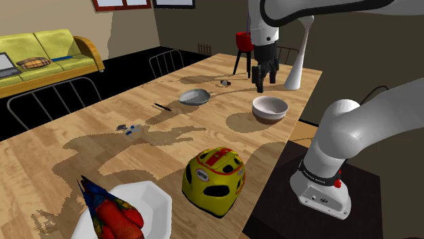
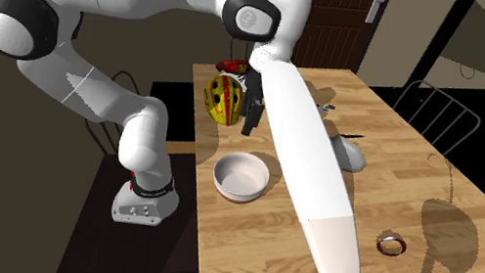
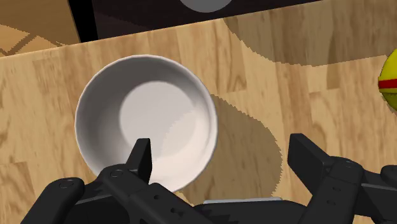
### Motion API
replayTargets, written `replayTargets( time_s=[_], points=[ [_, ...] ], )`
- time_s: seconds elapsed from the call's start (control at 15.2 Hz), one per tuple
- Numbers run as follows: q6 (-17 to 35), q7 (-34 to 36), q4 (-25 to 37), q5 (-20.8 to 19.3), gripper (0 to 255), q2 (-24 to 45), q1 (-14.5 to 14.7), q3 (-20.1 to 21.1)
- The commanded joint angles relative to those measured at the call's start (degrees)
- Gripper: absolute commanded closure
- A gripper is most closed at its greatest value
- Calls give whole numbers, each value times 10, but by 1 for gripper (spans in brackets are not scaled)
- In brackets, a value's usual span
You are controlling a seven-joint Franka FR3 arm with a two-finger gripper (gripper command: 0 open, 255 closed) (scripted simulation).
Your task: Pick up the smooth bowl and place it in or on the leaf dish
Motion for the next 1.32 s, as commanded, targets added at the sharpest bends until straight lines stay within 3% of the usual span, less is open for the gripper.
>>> replayTargets(
  time_s=[0.0, 0.46, 0.99, 1.25],
  points=[
    [0, 0, 0, 0, 0, 0, 0, 0],
    [148, 39, -138, -22, 0, 0, -2, 24],
    [212, 43, -199, -31, 0, 3, -6, 20],
    [217, 43, -203, -31, 0, 4, -6, 20]
  ],
)
